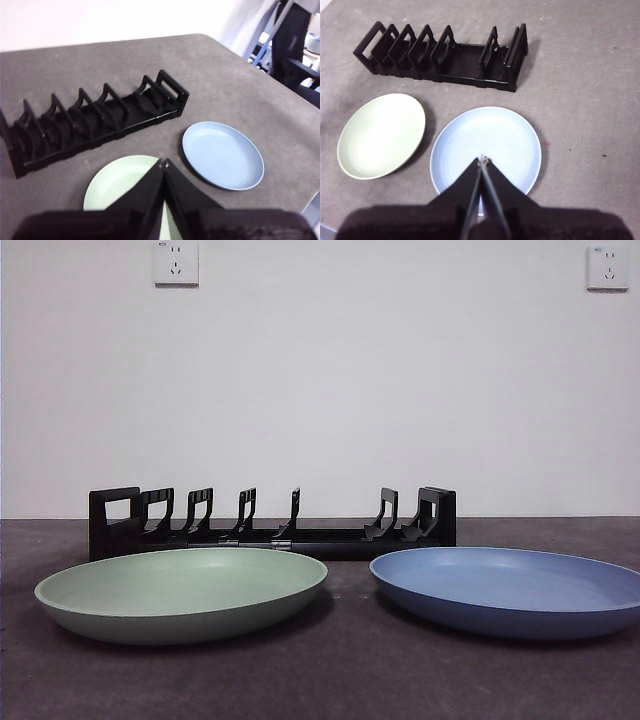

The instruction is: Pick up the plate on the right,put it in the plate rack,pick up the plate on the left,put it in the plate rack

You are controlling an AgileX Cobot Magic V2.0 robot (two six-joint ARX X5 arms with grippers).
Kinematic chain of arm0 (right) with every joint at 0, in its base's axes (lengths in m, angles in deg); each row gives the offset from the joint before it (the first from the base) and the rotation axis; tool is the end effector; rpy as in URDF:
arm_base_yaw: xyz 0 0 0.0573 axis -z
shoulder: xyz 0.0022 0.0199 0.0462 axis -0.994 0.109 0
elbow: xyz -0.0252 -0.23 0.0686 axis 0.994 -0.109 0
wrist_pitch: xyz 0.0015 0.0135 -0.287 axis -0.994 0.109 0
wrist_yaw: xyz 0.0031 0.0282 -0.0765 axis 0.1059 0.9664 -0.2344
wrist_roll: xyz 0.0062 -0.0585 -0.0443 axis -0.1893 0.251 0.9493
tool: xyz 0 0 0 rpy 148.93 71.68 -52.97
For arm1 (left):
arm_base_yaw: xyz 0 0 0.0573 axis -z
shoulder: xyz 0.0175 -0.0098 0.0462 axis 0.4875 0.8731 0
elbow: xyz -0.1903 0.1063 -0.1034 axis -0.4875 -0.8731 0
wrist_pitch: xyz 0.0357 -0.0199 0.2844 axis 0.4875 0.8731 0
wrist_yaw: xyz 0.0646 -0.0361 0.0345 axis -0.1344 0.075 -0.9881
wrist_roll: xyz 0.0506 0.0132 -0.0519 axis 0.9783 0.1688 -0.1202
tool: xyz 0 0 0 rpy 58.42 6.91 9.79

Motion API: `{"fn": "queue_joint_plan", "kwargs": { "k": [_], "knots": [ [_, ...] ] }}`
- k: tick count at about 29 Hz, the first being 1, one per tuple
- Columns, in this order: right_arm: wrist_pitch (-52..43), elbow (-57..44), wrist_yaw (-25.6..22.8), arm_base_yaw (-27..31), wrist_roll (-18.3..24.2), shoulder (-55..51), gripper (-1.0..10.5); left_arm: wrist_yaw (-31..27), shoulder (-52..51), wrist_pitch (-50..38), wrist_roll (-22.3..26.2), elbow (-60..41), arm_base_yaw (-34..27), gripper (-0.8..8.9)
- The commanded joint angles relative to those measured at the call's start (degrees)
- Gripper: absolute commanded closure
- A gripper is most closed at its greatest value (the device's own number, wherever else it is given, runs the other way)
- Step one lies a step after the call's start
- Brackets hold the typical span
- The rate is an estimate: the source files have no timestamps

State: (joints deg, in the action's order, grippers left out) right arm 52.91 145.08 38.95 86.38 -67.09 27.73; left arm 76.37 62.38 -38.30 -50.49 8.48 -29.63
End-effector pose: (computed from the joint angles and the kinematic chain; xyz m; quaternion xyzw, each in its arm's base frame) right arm 0.1896 0.0170 0.3404 0.0376 0.3138 0.2109 0.9250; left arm 0.1850 -0.0340 0.3362 -0.0501 0.1936 -0.3165 0.9273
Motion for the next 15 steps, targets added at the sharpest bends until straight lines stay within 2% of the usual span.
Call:
{"fn": "queue_joint_plan", "kwargs": {
  "k": [1,6,7,8,9,10,11,12,15],
  "knots": [
    [0.17,0.24,1.92,-0.04,0.87,0.22,9.6,0.20,0.28,0.76,1.38,0.35,0.90,8.20],
    [-0.07,0.26,2.69,-0.04,0.81,0.22,9.4,1.79,1.09,0.85,1.73,0.39,1.70,7.94],
    [-0.07,0.26,2.69,-0.04,0.68,0.22,9.1,2.14,1.25,0.70,1.75,0.55,1.81,7.01],
    [-0.07,0.26,2.78,-0.04,0.48,0.22,8.1,2.14,1.51,0.72,1.75,0.94,2.03,5.35],
    [-0.07,0.26,3.13,-0.04,0.22,0.24,6.7,2.14,1.95,0.76,1.79,1.66,2.45,3.21],
    [-0.07,0.26,3.76,-0.04,0.20,0.26,5.5,2.16,2.43,0.79,2.05,2.49,2.99,2.07],
    [-0.07,0.26,4.13,-0.04,-0.15,0.26,4.6,2.40,2.86,0.81,2.84,3.34,3.67,1.97],
    [-0.09,0.26,4.17,-0.04,-0.77,0.28,4.3,3.02,3.28,0.81,3.50,4.07,4.24,1.97],
    [-0.09,0.31,4.20,-0.04,-1.31,0.92,4.4,3.19,5.27,1.88,5.97,6.71,6.40,1.97]
  ]
}}
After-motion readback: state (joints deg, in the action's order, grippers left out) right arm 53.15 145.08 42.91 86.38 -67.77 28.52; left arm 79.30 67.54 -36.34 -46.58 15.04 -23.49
